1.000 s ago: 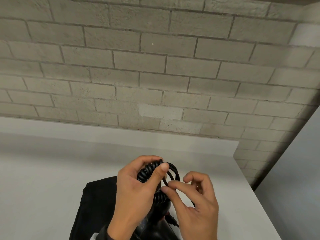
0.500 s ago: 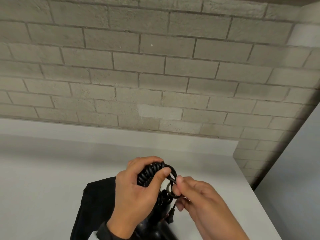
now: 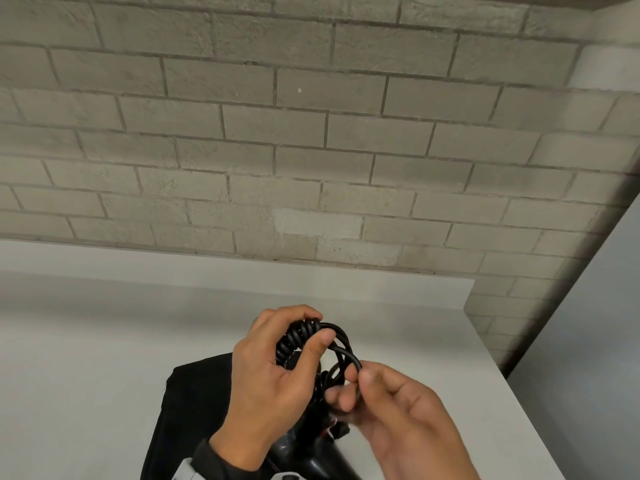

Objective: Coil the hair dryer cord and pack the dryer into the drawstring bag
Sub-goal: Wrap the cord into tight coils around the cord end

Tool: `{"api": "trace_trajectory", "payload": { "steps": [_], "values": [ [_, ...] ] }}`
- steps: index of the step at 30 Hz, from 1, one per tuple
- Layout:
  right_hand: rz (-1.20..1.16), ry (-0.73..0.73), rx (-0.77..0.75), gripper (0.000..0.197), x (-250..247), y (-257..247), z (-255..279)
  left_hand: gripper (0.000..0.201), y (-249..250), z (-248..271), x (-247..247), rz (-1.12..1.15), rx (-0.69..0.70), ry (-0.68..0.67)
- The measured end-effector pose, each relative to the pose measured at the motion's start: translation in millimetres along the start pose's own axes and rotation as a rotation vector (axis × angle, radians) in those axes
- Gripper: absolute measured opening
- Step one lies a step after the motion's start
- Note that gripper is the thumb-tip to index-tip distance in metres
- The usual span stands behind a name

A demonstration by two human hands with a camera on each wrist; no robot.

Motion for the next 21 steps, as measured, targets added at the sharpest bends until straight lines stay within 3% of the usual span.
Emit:
{"api": "trace_trajectory", "payload": {
  "steps": [2, 4, 8, 10, 16, 20, 21],
  "values": [
    [-0.255, 0.006, 0.117, 0.06, 2.9, 4.9, 1.9, 0.02, -2.5, 0.3, 0.2, 0.014, -0.021, 0.0],
    [-0.278, -0.008, 0.124, 0.064, -0.2, 8.5, 2.2, 0.021, -5.2, 0.7, 1.0, 0.048, -0.045, -0.005],
    [0.046, -0.074, -0.12, 0.049, -7.7, 17.1, 5.6, 0.023, -8.2, -1.2, -4.2, 0.096, -0.078, 0.034],
    [0.089, -0.07, -0.199, 0.041, -13.1, 31.2, 9.4, 0.024, -8.3, -1.4, -4.7, 0.108, -0.073, 0.026],
    [-0.226, 0.07, -0.038, 0.051, -28.5, 46.8, 17.3, 0.022, -9.7, 0.1, -2.4, 0.122, -0.079, 0.006],
    [-0.408, -0.092, -0.042, 0.031, -38.6, 46.6, 11.8, 0.02, -10.0, -0.7, -2.6, 0.152, -0.092, -0.007],
    [-0.338, -0.092, -0.032, 0.031, -42.4, 47.7, 10.6, 0.019, -9.6, -0.6, -1.9, 0.157, -0.09, -0.014]
  ]
}}
Point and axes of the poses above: each hand's wrist, its own z-axis away from the middle knuckle, its own x-axis out of the palm, y = z × x, the point moved 7 cm from there along -z, towards the middle knuckle, and after that the axes turned 12 degrees about -x, right-handed, at the moved point
